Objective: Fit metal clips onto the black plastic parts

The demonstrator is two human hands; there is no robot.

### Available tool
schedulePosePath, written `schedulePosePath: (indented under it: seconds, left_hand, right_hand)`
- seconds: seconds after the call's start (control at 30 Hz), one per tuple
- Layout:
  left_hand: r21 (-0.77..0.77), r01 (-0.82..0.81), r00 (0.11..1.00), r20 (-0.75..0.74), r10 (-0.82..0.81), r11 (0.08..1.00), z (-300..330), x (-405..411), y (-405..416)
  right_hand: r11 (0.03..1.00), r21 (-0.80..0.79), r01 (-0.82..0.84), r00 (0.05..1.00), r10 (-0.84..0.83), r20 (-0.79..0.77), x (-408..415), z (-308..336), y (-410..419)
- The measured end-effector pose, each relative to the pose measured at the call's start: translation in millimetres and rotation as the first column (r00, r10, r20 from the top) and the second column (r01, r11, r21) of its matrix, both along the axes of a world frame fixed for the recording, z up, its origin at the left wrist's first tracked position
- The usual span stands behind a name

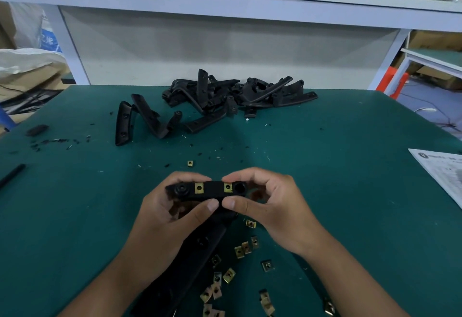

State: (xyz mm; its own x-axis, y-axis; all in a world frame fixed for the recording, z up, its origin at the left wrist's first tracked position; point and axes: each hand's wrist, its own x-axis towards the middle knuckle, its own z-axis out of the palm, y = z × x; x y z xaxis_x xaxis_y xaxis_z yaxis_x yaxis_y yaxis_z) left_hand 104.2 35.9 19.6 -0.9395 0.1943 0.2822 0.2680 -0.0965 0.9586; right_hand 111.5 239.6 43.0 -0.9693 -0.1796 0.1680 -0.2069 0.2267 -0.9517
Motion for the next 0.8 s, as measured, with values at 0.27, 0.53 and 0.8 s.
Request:
schedulePosePath:
  seconds: [0.27,0.53,0.8]
  left_hand:
    - [0.031,-0.027,0.999,-0.020,0.028,0.999,11,9,1]
    - [-0.223,0.339,0.933,-0.043,-0.357,0.914,49,82,84]
    - [-0.386,0.514,0.688,-0.348,-0.637,0.766,66,204,251]
  right_hand:
    - [0.969,-0.079,0.233,0.967,-0.240,-0.091,37,35,56]
    - [0.790,-0.045,0.611,0.778,-0.610,-0.148,214,56,133]
    - [0.494,0.036,0.869,0.495,-0.862,-0.111,386,54,169]
